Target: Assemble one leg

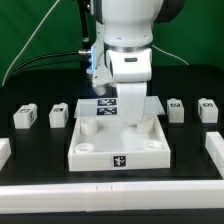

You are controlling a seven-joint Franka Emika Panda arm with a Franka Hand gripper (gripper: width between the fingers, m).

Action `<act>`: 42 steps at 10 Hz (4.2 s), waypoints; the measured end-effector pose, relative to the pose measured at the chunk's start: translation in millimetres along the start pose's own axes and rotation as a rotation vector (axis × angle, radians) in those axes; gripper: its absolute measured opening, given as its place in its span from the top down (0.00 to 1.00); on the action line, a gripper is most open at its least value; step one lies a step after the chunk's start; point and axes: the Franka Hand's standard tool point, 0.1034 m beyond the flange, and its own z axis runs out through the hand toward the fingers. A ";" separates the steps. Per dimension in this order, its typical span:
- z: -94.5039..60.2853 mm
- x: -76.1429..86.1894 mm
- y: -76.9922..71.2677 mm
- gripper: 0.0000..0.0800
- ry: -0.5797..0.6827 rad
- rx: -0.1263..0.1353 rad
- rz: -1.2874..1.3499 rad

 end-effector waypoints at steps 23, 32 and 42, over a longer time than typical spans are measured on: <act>-12.1 72.6 74.6 0.92 0.037 -0.063 0.036; -15.6 70.4 74.4 0.19 0.039 -0.076 0.059; -55.9 60.8 37.0 0.19 0.028 -0.118 0.289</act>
Offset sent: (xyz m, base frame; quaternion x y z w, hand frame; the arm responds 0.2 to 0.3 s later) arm 0.0000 0.0000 0.0000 0.0000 0.0000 0.0000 1.0000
